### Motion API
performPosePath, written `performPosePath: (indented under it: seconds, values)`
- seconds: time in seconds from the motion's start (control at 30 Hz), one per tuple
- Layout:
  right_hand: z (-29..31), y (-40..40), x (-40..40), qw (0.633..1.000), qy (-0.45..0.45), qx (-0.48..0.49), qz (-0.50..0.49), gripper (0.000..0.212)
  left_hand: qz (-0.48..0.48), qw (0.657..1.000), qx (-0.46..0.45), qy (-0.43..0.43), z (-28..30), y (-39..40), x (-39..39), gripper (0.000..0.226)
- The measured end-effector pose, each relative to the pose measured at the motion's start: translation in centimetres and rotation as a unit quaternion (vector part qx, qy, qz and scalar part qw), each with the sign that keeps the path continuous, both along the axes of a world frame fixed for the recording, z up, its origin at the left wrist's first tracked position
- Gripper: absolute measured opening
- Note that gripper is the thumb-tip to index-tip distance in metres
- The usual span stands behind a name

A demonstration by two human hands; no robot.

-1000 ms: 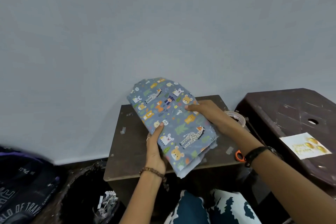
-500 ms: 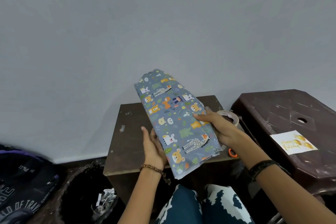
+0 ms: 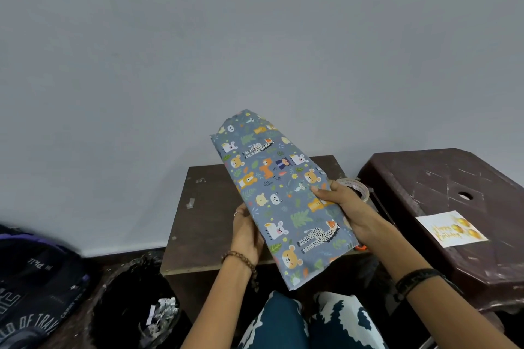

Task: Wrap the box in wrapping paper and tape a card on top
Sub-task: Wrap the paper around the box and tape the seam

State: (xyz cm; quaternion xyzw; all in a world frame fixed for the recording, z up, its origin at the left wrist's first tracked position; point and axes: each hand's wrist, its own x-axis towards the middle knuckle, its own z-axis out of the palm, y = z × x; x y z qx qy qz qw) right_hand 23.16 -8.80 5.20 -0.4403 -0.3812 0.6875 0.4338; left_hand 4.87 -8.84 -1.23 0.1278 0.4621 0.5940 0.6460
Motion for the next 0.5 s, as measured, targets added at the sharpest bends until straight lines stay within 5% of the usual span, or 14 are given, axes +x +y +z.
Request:
performPosePath:
  seconds: [0.23,0.5]
  values:
    - [-0.5,1.0,1.2,0.994,0.029,0.020,-0.104,0.032,0.002,0.988,-0.010,0.155,-0.4,0.0,0.3,0.019]
    - [-1.1,1.6,-0.1,0.985,-0.110,0.094,-0.097,0.026,0.018,0.992,-0.056,0.113,-1.4,0.2,1.5,0.034]
